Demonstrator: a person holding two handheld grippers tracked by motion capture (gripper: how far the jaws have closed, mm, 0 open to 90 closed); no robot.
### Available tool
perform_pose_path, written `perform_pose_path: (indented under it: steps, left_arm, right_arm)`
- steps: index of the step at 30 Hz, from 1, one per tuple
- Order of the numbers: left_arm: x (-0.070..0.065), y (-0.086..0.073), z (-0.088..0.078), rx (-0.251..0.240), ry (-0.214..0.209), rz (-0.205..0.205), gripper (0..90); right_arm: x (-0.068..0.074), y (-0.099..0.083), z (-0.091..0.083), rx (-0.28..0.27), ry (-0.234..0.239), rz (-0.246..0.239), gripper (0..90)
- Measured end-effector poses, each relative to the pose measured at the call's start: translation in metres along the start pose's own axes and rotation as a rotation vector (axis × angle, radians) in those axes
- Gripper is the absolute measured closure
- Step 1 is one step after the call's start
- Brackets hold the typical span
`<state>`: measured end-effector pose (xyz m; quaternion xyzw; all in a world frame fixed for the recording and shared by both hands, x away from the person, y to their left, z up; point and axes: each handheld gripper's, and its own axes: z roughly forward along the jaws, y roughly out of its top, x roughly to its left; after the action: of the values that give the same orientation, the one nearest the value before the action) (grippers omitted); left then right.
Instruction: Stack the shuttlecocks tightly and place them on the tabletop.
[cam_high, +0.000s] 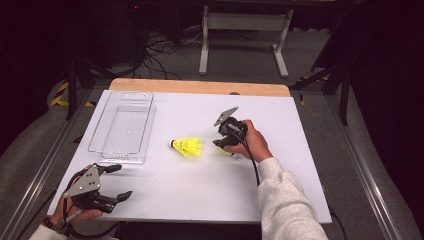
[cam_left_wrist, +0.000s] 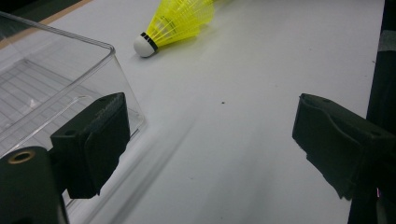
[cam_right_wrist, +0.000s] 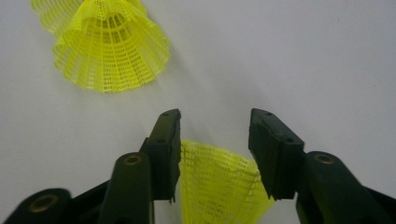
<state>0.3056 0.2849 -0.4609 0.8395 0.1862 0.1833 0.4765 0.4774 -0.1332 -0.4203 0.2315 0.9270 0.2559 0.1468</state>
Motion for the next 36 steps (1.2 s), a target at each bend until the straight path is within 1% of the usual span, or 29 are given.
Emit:
perform_pose_path:
  steps: [3, 4, 5, 6, 7, 9, 10, 13, 14, 17, 18, 21, 22, 23, 24, 25, 28, 30, 32, 34, 36]
  left_arm:
    - [0.0, 0.0, 0.0, 0.003, 0.0, 0.005, 12.1]
    - [0.0, 0.0, 0.0, 0.003, 0.0, 0.005, 12.1]
    - [0.0, 0.0, 0.0, 0.003, 0.0, 0.004, 12.1]
    - [0.0, 0.0, 0.0, 0.003, 0.001, 0.004, 12.1]
    - [0.0, 0.0, 0.0, 0.003, 0.001, 0.004, 12.1]
    - [0.0, 0.0, 0.0, 0.004, -0.001, 0.002, 12.1]
    - [0.0, 0.0, 0.0, 0.005, -0.001, 0.003, 12.1]
    - [0.0, 0.0, 0.0, 0.004, -0.002, 0.002, 12.1]
    - [0.0, 0.0, 0.0, 0.004, -0.001, 0.002, 12.1]
    - [0.0, 0.0, 0.0, 0.004, 0.001, 0.005, 12.1]
    - [0.0, 0.0, 0.0, 0.005, 0.002, 0.005, 12.1]
    - [0.0, 0.0, 0.0, 0.004, 0.002, 0.005, 12.1]
    - [0.0, 0.0, 0.0, 0.004, 0.002, 0.005, 12.1]
    - [0.0, 0.0, 0.0, 0.004, 0.003, 0.005, 12.1]
    - [0.0, 0.0, 0.0, 0.003, 0.002, 0.002, 12.1]
    - [-0.001, 0.0, 0.0, 0.002, 0.001, 0.0, 12.1]
    - [0.0, 0.0, -0.001, 0.001, 0.001, 0.0, 12.1]
    - [0.0, 0.0, -0.001, 0.001, 0.0, 0.002, 12.1]
    - [0.0, 0.0, -0.001, 0.004, 0.0, 0.003, 12.1]
    - [-0.001, 0.0, -0.001, 0.002, -0.002, 0.003, 12.1]
    - [0.0, 0.0, -0.001, 0.002, 0.0, 0.003, 12.1]
  right_arm:
    - [-0.001, -0.001, -0.001, 0.008, 0.008, -0.011, 66.7]
    - [-0.001, -0.002, -0.001, 0.018, 0.02, -0.013, 73.6]
    - [-0.001, -0.002, -0.001, 0.018, 0.02, -0.013, 73.6]
    - [-0.001, -0.003, -0.003, 0.023, 0.023, -0.015, 82.1]
    - [-0.001, -0.003, -0.003, 0.023, 0.023, -0.015, 82.1]
    - [-0.002, -0.004, -0.004, 0.027, 0.027, -0.018, 87.5]
    - [-0.002, -0.005, -0.005, 0.033, 0.022, -0.019, 88.5]
    - [-0.003, -0.006, -0.009, 0.01, 0.012, -0.007, 89.4]
    - [-0.003, -0.006, -0.011, -0.002, 0.001, -0.006, 89.6]
    - [-0.001, -0.003, -0.017, -0.064, -0.011, 0.003, 89.8]
    - [0.0, -0.002, -0.018, -0.074, -0.016, 0.004, 89.8]
    - [0.006, 0.002, -0.019, -0.123, -0.012, 0.007, 89.9]
    - [0.006, 0.002, -0.019, -0.123, -0.012, 0.007, 89.9]
    - [0.01, 0.006, -0.018, -0.165, -0.006, 0.021, 89.8]
    - [0.013, 0.007, -0.017, -0.175, -0.004, 0.023, 89.8]
    - [0.015, 0.009, -0.016, -0.181, -0.007, 0.023, 89.8]
    - [0.019, 0.012, -0.012, -0.196, 0.007, 0.033, 89.6]
    - [0.02, 0.013, -0.011, -0.201, 0.004, 0.035, 89.4]
    - [0.022, 0.013, -0.008, -0.217, 0.011, 0.048, 88.9]
    - [0.023, 0.012, -0.005, -0.204, -0.004, 0.051, 88.5]
    - [0.024, 0.008, -0.002, -0.206, -0.001, 0.063, 88.1]
